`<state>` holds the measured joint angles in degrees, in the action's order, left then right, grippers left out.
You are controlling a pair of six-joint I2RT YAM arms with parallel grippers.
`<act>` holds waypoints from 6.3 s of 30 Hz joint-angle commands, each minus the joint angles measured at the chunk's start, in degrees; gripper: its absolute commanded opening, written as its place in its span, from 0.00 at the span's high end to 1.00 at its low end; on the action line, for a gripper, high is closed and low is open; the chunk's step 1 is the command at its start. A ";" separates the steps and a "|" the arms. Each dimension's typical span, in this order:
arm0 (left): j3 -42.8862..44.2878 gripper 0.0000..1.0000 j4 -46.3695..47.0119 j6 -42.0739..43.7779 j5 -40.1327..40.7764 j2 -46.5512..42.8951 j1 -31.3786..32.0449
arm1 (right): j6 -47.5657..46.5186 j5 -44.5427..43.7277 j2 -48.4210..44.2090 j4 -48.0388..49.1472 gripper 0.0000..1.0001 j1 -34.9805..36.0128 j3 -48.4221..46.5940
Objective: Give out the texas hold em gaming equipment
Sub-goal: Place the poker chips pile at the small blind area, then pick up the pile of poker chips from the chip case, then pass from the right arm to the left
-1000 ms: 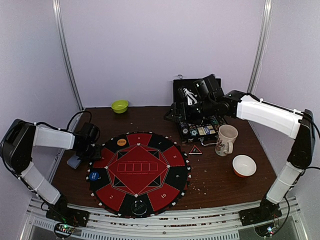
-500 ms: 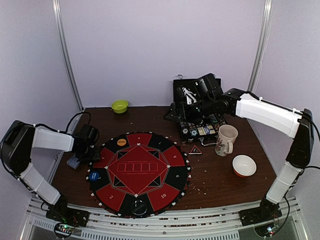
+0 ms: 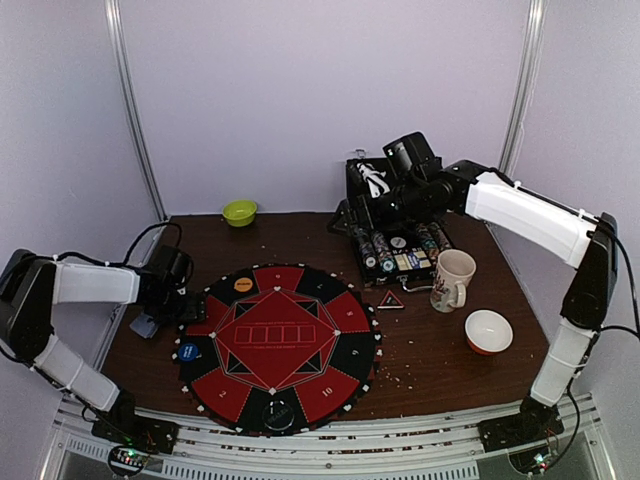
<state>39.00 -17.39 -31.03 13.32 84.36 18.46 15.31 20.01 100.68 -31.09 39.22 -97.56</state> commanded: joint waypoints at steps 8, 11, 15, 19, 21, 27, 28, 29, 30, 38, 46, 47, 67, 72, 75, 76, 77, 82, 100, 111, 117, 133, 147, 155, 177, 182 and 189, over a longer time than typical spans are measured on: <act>13.11 0.09 -5.21 10.02 -8.04 -10.22 0.44 | -62.54 -5.55 13.21 -13.01 0.06 -8.27 -7.38; 15.22 0.08 -4.65 11.15 -8.14 -10.27 0.43 | -71.37 -8.81 17.68 -13.12 0.05 -8.76 -9.87; 16.92 0.08 -4.38 12.37 -8.70 -7.62 0.43 | -76.99 -9.92 24.66 -12.26 0.17 -10.46 -15.88; 17.75 0.08 -3.81 13.58 -9.08 -5.61 0.44 | -81.69 -11.11 29.67 -11.73 0.25 -11.25 -18.63; 17.82 0.08 -3.43 14.08 -8.62 -5.04 0.41 | -82.89 -12.73 31.24 -10.17 0.28 -11.27 -18.68; 19.53 0.08 -3.84 15.91 -7.82 -2.91 0.37 | -83.22 -16.09 33.70 -7.09 0.37 -11.60 -21.09; 19.84 0.08 -3.92 16.06 -7.72 -2.74 0.37 | -83.09 -15.76 33.22 -7.43 0.36 -11.91 -21.17; 19.98 0.08 -3.91 16.16 -7.82 -2.67 0.43 | -83.08 -15.06 32.51 -7.94 0.35 -12.11 -21.16; 19.97 0.08 -3.79 16.21 -7.91 -2.62 0.44 | -83.14 -14.32 31.78 -8.59 0.33 -12.34 -21.08; 20.07 0.08 -3.10 17.39 -7.97 -1.29 0.43 | -87.95 -14.11 27.44 -15.90 0.30 -14.08 -17.18; 19.75 0.08 -3.34 17.51 -8.06 -1.42 0.44 | -87.77 -16.88 31.00 -14.57 0.34 -14.26 -18.24; 19.53 0.08 -3.40 17.63 -8.01 -1.55 0.44 | -87.96 -17.00 31.32 -14.53 0.34 -14.26 -18.21; 18.94 0.08 -3.52 17.38 -8.40 -0.59 0.43 | -88.13 -17.25 34.77 -14.27 0.45 -13.59 -15.30; 18.97 0.08 -3.62 17.42 -8.36 -0.68 0.43 | -88.32 -18.66 33.85 -19.01 0.50 -12.55 -14.53; 18.66 0.08 -3.49 17.32 -8.42 -0.86 0.41 | -88.08 -19.05 31.20 -19.56 0.52 -11.95 -11.72; 18.60 0.08 -3.48 17.33 -8.40 -0.86 0.44 | -88.12 -19.35 30.15 -19.23 0.53 -11.71 -10.66; 18.65 0.08 -3.47 17.27 -8.52 -0.79 0.39 | -88.21 -19.73 29.27 -18.98 0.53 -11.49 -9.62; 18.61 0.08 -3.44 16.99 -9.24 -0.69 0.42 | -88.35 -20.28 27.04 -17.53 0.53 -11.09 -8.14; 18.44 0.08 -3.64 17.92 -10.83 0.70 0.44 | -87.88 -21.74 29.63 -11.41 0.47 -11.65 -11.13; 18.11 0.08 -3.70 18.43 -10.17 0.96 0.37 | -87.97 -17.26 34.83 -15.82 0.54 -13.11 -15.44; 18.39 0.08 -4.07 18.50 -9.89 1.25 0.43 | -86.72 -18.10 35.98 -16.78 0.73 -13.31 -15.71; 14.82 0.14 10.18 26.24 -19.56 -13.58 0.45 | -61.98 -20.53 21.35 -5.92 1.00 -12.42 -18.61; 10.44 0.08 20.17 71.07 -18.05 -21.22 25.22 | 12.22 11.71 8.03 6.03 1.00 -5.53 -4.56; 16.45 0.02 16.62 71.07 -27.59 -10.95 26.96 | 20.80 17.03 6.59 14.28 1.00 5.84 1.83; 22.33 0.47 13.96 65.81 -19.57 -2.15 27.87 | 28.29 19.57 8.56 23.71 1.00 9.21 4.13; 22.23 0.58 14.77 65.68 -19.41 -2.43 27.86 | 28.17 19.57 8.81 23.42 1.00 9.21 3.83; 22.09 0.48 15.47 64.18 -21.62 -2.62 27.86 | 27.81 19.71 9.73 22.92 1.00 9.21 2.42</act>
<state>59.68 -4.78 34.44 -7.79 81.78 46.24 43.29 38.22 109.27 -9.06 48.14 -92.53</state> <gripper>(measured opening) 0.524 0.249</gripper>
